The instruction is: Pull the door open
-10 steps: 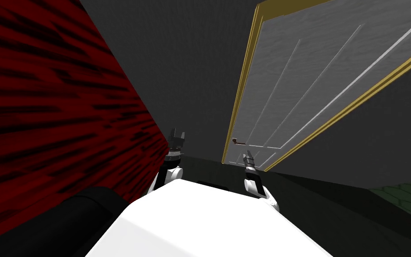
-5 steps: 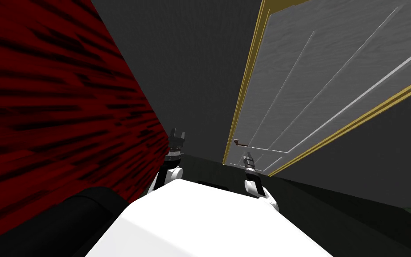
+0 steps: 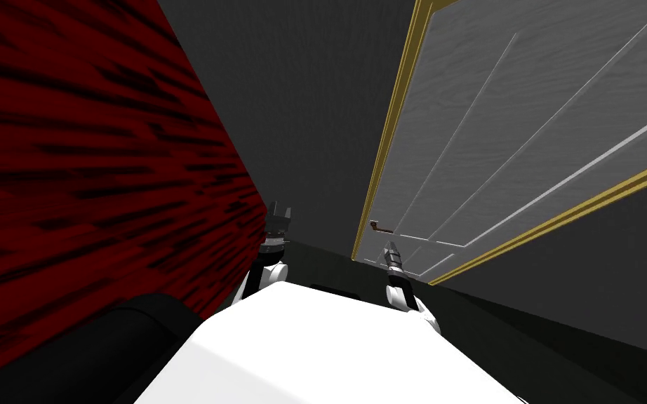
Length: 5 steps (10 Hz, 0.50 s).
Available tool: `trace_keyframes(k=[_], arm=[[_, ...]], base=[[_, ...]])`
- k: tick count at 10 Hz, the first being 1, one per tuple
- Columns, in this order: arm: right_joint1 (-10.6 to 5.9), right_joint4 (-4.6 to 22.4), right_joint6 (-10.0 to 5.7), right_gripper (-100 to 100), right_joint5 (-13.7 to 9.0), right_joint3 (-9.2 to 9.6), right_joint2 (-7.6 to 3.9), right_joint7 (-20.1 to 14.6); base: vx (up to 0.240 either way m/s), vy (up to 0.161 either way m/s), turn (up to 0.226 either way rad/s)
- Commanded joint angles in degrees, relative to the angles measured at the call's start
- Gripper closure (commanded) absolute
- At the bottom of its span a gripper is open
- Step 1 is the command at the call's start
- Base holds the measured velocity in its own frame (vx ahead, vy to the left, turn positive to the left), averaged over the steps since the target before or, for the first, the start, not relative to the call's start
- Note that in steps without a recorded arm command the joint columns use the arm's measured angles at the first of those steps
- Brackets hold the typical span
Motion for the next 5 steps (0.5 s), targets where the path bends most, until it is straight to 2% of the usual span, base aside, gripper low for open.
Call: trace_keyframes(k=[1,2,3,4,5], arm=[[-0.5,2.0,-0.18,-100,-0.35,-0.12,-0.24,-0.24],[-1.09,3.52,-0.52,-100,-0.57,-0.2,-0.43,-0.42],[-1.09,3.73,-0.52,-100,-0.57,-0.2,-0.43,-0.42],[-1.65,5.36,-0.85,-100,-0.78,-0.28,-0.61,-0.6],[-1.65,5.36,-0.85,-100,-0.78,-0.28,-0.61,-0.6]], base=[[0.007,-0.06,0.16],[0.011,-0.07,0.194],[0.004,-0.055,0.1],[-0.004,-0.037,0.109],[-0.002,-0.028,0.053]])
